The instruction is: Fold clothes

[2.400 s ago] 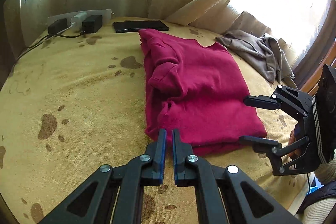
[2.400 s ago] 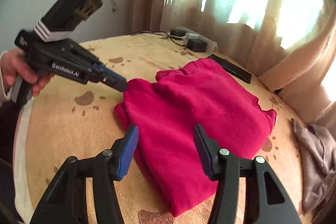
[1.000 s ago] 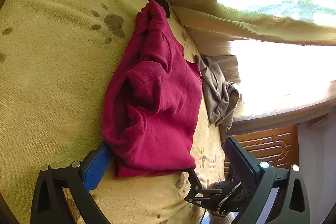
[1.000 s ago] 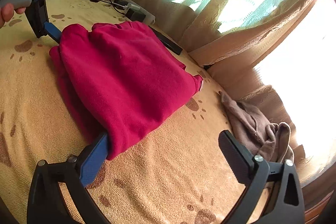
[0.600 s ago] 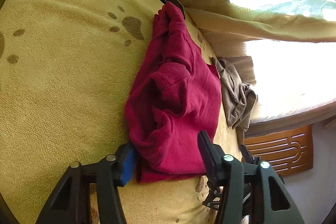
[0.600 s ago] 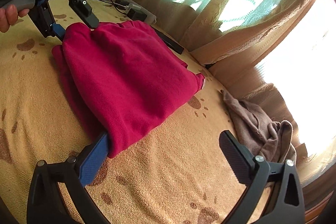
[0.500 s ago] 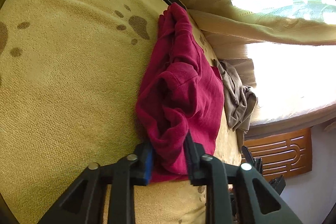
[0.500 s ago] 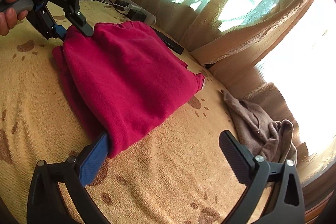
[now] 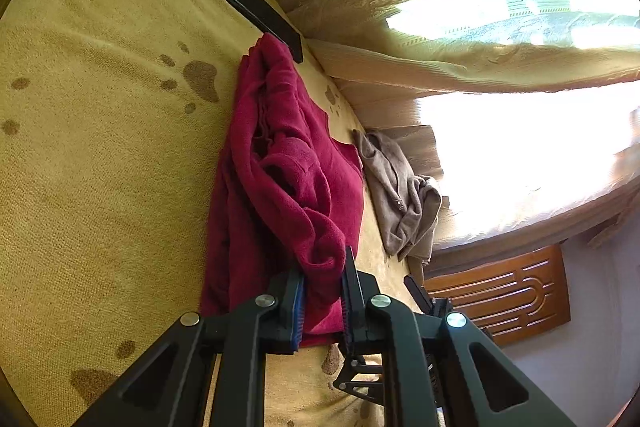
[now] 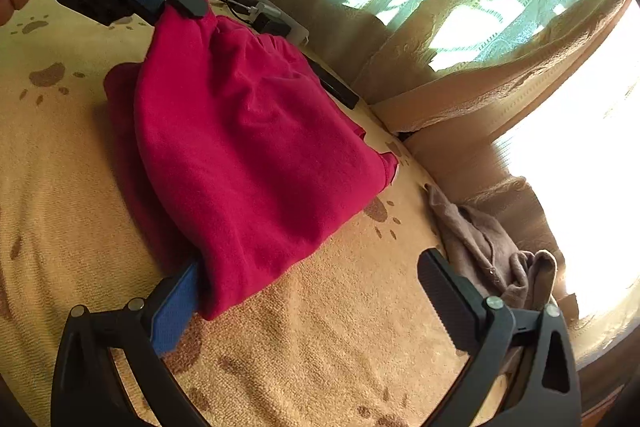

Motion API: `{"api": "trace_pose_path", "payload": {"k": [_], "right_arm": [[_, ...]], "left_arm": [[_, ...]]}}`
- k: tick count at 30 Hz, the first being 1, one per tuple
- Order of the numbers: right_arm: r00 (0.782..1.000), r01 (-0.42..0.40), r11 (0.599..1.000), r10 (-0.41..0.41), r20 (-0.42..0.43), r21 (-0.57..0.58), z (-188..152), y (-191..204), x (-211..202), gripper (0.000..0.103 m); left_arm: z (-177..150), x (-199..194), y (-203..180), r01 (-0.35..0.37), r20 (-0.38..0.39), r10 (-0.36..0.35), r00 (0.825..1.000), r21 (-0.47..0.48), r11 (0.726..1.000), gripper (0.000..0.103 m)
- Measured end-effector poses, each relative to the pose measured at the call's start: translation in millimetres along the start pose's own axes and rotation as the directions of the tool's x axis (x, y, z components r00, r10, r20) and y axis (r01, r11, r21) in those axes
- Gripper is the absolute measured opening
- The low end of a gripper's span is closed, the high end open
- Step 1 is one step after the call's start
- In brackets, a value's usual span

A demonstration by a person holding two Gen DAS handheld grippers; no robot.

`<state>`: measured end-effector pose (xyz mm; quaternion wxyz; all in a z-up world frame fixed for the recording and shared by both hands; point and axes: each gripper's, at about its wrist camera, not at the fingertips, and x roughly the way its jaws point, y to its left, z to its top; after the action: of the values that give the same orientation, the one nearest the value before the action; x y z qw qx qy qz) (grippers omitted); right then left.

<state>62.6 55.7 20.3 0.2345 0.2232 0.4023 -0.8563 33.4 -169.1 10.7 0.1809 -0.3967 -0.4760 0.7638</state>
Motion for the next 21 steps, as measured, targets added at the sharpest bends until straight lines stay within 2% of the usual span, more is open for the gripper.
{"api": "trace_pose_path", "payload": {"k": [5, 9, 11, 13, 16, 18, 21], "right_arm": [[0.997, 0.001, 0.982, 0.014, -0.077, 0.188, -19.6, -29.6, -0.9, 0.103], [0.984, -0.068, 0.942, 0.118, -0.135, 0.330, -38.3, -45.2, 7.4, 0.103], [0.981, -0.086, 0.938, 0.139, -0.138, 0.336, -38.1, -47.1, 6.3, 0.103], [0.979, -0.106, 0.948, 0.152, -0.134, 0.300, -34.8, -45.6, 2.1, 0.103], [0.974, -0.168, 0.938, 0.205, -0.096, 0.303, -29.8, -52.3, -13.0, 0.103], [0.954, -0.280, 0.879, 0.300, 0.011, 0.386, -21.5, -72.6, -28.0, 0.103], [0.893, -0.446, 0.754, 0.411, 0.185, 0.483, 4.9, -97.6, -36.1, 0.103]], "left_arm": [[-10.3, 2.1, 23.0, -0.061, -0.030, 0.059, 0.998, -0.045, 0.997, 0.016], [-24.0, -4.9, 31.1, -0.127, -0.049, 0.126, 0.991, -0.029, 0.991, 0.016], [-25.8, -13.7, 22.4, -0.151, -0.025, 0.152, 0.988, 0.017, 0.988, 0.016], [-24.6, -23.5, 3.0, -0.177, 0.026, 0.175, 0.984, 0.101, 0.979, 0.016], [-19.8, -31.3, -28.6, -0.166, 0.070, 0.154, 0.986, 0.224, 0.960, 0.016], [-14.3, -27.5, -47.0, -0.147, 0.077, 0.131, 0.988, 0.278, 0.949, 0.016], [0.7, -8.4, -74.5, -0.131, 0.071, 0.114, 0.991, 0.340, 0.931, 0.016]]}}
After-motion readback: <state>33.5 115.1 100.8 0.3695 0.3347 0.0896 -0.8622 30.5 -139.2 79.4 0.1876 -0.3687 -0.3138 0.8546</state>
